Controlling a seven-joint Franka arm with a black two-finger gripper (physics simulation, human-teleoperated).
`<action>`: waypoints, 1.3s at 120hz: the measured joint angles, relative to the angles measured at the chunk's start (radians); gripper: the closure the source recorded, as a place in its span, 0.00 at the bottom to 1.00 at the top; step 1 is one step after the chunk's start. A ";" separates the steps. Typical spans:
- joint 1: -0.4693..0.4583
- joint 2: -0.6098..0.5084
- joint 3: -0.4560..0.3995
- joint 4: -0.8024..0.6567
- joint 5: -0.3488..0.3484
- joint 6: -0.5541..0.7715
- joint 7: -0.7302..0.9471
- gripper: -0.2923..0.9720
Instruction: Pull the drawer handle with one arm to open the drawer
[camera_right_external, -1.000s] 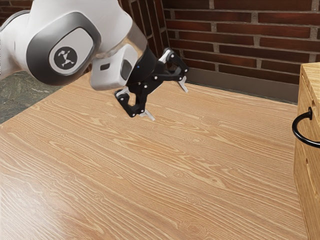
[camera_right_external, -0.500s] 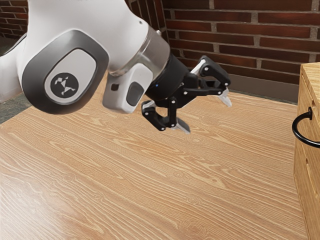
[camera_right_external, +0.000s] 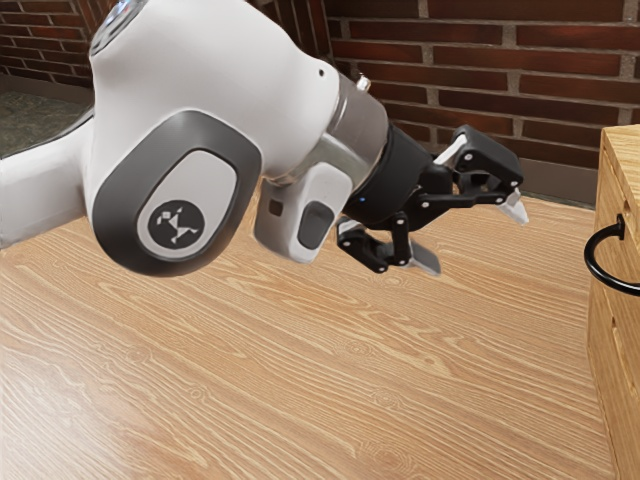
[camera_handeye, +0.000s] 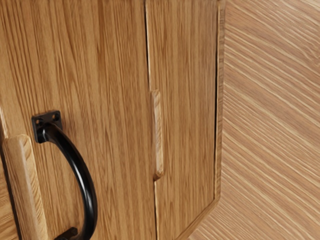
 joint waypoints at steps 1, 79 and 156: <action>0.000 0.000 0.000 -0.003 0.000 0.003 0.001 0.23; 0.007 0.136 0.000 -0.010 0.000 0.194 0.040 0.23; 0.010 0.224 0.000 -0.006 -0.037 0.327 0.052 0.23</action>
